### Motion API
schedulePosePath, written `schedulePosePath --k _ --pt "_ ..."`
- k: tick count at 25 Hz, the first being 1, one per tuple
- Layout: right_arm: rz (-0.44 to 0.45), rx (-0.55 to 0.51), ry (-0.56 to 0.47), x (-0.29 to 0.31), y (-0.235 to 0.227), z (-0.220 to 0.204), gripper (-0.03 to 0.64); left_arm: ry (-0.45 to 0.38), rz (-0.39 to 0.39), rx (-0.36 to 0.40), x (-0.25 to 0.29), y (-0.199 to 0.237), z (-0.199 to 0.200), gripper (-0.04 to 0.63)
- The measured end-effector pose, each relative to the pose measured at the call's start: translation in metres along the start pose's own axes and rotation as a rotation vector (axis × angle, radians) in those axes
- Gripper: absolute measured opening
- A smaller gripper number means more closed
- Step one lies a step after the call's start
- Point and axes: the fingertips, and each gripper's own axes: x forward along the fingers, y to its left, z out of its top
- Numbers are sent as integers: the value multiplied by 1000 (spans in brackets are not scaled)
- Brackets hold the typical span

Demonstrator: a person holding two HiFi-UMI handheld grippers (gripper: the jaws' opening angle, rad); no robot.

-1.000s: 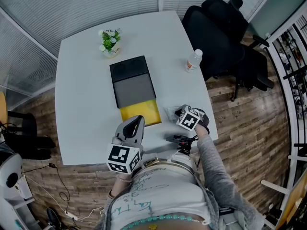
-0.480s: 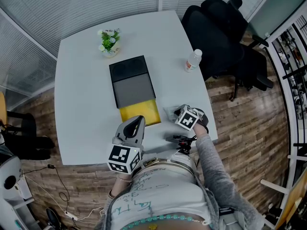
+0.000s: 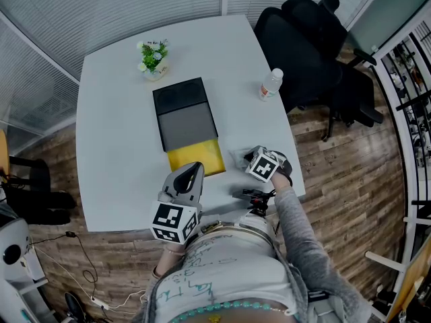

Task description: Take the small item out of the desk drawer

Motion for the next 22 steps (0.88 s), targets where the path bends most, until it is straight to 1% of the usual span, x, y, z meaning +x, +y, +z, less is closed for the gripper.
schedulePosePath --k 5,22 --pt "-11 -21 8 -4 -2 3 2 -1 1 1 1 0 0 -2" --pt "-2 -11 1 -4 0 4 2 5 0 2 0 -2 0 -2"
